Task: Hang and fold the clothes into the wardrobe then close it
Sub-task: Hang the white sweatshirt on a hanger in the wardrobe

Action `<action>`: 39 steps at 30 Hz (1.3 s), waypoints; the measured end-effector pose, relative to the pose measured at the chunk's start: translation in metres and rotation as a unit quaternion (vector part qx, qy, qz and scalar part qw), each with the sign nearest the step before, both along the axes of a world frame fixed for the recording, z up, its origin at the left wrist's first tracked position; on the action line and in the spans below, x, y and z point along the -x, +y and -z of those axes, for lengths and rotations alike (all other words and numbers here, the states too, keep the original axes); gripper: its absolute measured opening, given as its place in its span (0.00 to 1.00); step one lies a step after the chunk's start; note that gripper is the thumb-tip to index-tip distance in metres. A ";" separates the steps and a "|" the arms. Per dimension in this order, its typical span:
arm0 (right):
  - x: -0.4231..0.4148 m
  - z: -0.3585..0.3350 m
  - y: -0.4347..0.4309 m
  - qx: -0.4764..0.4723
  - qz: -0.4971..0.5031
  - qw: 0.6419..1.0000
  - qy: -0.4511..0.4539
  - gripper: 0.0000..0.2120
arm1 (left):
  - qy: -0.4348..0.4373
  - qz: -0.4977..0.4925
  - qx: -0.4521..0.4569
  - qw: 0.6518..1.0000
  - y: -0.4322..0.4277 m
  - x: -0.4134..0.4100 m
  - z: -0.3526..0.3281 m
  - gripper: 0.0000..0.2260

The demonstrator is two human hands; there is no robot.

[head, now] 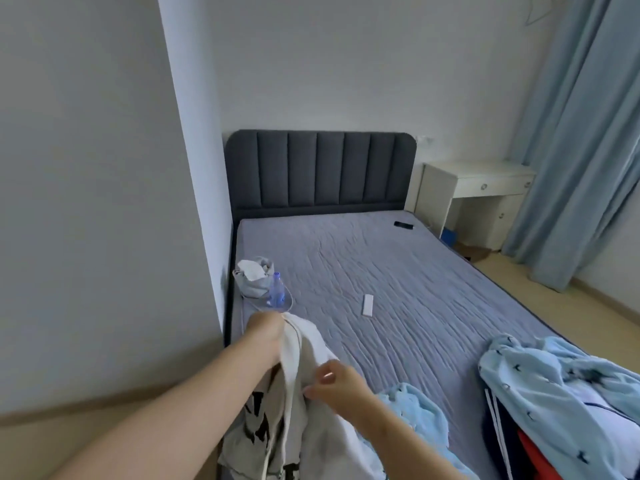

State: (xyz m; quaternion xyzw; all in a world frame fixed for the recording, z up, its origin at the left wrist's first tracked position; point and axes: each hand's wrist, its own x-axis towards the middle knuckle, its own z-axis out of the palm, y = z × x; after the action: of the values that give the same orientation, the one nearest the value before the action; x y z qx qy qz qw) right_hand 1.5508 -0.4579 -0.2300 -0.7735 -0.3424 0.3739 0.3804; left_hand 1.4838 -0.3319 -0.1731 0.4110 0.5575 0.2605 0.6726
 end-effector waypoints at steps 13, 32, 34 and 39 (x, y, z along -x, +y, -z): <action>0.043 -0.011 0.064 -0.011 -0.046 0.987 -0.155 0.13 | -0.071 -0.092 0.006 0.993 0.048 0.107 -0.026 0.06; 0.413 -0.150 0.257 -0.271 -0.167 0.947 -0.046 0.11 | 0.003 -0.221 -0.315 0.923 0.109 0.519 -0.137 0.09; 0.462 -0.141 0.269 -0.264 -0.198 0.944 -0.029 0.10 | 0.037 -0.226 -0.305 0.924 0.104 0.563 -0.133 0.12; 0.581 -0.123 0.293 -0.245 -0.316 0.917 -0.009 0.10 | 0.040 -0.354 -0.261 0.897 0.099 0.663 -0.117 0.14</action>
State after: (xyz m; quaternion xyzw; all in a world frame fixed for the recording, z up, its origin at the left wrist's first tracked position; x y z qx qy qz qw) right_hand 0.9698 -0.1654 -0.1075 -0.5115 -0.6531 0.3718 0.4167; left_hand 0.8207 -0.2332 -0.0560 0.3572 0.6047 0.6009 0.3816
